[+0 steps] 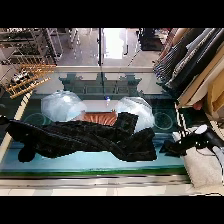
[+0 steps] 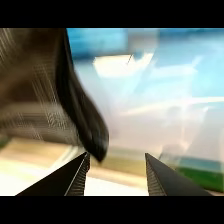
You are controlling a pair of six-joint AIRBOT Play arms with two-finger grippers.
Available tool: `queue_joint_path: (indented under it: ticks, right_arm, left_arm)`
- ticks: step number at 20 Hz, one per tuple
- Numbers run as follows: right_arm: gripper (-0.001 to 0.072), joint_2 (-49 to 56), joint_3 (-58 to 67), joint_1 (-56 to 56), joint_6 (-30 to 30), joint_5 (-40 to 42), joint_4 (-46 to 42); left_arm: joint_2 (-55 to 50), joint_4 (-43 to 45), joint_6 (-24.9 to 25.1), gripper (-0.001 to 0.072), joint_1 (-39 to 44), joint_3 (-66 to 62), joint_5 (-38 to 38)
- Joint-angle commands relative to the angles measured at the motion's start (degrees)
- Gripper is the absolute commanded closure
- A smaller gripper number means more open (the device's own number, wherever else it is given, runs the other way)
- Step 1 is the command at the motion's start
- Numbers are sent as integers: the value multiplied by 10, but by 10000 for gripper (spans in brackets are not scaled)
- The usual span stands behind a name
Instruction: Fold the clothes and pants, and hang the long-sleeved shirts on hangers.
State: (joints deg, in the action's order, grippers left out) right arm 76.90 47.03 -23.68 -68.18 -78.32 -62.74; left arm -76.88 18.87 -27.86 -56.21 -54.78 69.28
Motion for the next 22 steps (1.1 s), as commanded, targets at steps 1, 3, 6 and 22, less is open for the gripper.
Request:
queue_joint_path:
  ticks: [1,3,6,22]
  right_arm:
    - [206,-4,-65,1,65,10,16]
    - [207,8,-65,17,92,28,45]
    - [219,23,-65,42,112,60,85]
    - [701,-350,391,-91,-55,106,195]
  left_arm:
    - [0,0,0,690,0,0,4]
    - [-1,0,0,690,0,0,4]
    - [-1,0,0,690,0,0,8]
    - [179,-433,-272,692,-51,-353,71]
